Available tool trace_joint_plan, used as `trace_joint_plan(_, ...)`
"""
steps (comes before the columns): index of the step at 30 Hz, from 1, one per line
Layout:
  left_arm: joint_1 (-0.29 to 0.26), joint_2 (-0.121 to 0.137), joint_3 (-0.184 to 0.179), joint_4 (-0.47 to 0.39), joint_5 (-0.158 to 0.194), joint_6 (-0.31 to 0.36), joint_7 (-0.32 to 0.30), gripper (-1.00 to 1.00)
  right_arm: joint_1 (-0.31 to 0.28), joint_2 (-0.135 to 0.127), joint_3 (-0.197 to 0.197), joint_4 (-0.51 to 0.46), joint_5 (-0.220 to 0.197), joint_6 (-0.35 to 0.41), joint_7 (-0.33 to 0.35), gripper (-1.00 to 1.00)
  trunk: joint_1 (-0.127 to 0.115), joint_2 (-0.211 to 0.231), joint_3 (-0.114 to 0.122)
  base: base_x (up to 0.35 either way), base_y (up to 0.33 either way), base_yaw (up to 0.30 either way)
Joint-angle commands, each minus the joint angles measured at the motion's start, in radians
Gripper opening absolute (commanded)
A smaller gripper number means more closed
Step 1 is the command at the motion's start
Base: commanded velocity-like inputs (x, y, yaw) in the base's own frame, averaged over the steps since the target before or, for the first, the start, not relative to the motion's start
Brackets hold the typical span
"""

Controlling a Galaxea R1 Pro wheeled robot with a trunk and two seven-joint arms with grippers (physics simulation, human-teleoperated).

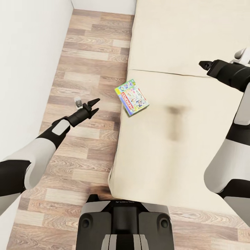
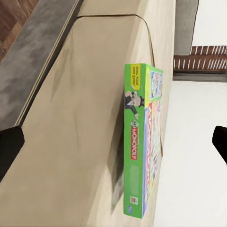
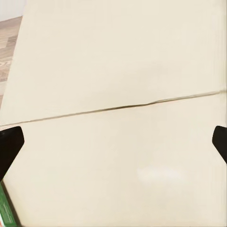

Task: Put all the toys in the child's room - the three board games (two on the bed and one on the table), the two jigsaw puzzles on the table, and the tennis ball on the table - inside the toy box on the table in the child's room.

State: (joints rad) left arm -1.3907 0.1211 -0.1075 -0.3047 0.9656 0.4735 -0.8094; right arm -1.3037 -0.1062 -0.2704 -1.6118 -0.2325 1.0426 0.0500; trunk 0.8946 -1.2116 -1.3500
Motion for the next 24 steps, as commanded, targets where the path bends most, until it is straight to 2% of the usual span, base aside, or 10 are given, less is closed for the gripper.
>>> trace_joint_plan(1, 0.004, 0.004, -0.007, 0.000, 0.007, 0.003, -0.002, 1.00, 0.000, 0.000, -0.001, 0.000, 0.003, 0.005, 0.005, 1.00, 0.000, 0.000, 0.000, 0.000, 0.000, -0.066)
trace_joint_plan(10, 0.025, 0.023, -0.005, 0.001, -0.045, -0.024, -0.001, 1.00, 0.002, 0.000, -0.001, 0.000, 0.002, 0.005, 0.005, 1.00, 0.000, 0.000, 0.000, 0.000, 0.000, -0.032)
trace_joint_plan(18, 0.025, 0.019, -0.005, 0.001, -0.063, -0.042, 0.000, 1.00, 0.003, -0.009, 0.008, 0.000, -0.001, 0.005, 0.007, 1.00, 0.000, 0.000, 0.000, 0.000, 0.000, -0.008)
trace_joint_plan(24, 0.024, 0.021, -0.005, 0.001, -0.067, -0.054, 0.000, 1.00, 0.002, -0.004, 0.022, 0.000, -0.003, 0.005, 0.007, 1.00, 0.000, 0.000, -0.003, 0.000, 0.000, -0.002)
